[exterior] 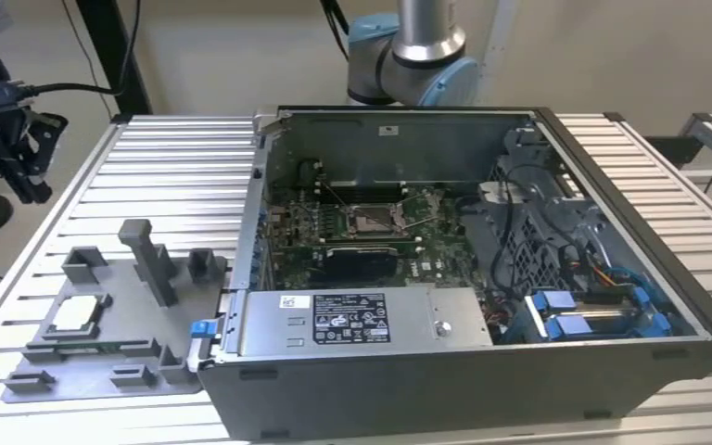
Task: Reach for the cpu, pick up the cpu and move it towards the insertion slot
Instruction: 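Reach for the cpu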
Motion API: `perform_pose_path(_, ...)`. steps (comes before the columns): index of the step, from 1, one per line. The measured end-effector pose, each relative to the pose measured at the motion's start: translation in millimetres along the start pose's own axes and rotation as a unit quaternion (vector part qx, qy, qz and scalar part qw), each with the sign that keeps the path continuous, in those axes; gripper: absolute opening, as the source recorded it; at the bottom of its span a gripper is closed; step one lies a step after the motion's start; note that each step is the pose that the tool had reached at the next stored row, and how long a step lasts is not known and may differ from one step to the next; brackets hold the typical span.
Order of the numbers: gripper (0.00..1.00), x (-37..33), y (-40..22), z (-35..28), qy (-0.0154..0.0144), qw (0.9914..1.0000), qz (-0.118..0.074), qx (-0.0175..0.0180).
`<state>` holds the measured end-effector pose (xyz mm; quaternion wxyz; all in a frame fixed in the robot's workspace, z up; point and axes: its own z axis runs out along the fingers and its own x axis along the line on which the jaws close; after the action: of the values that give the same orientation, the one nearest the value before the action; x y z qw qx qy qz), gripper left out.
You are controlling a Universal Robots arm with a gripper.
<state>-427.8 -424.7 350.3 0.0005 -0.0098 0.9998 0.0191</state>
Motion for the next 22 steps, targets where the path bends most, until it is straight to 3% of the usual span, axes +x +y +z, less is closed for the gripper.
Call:
perform_pose_path(15,1.00,0.1,0.0,0.1,-0.0009,1.00000,0.000,0.0000)
perform_pose_path(22,1.00,1.6,-0.8,10.3,-0.0009,1.00000,0.000,0.0000)
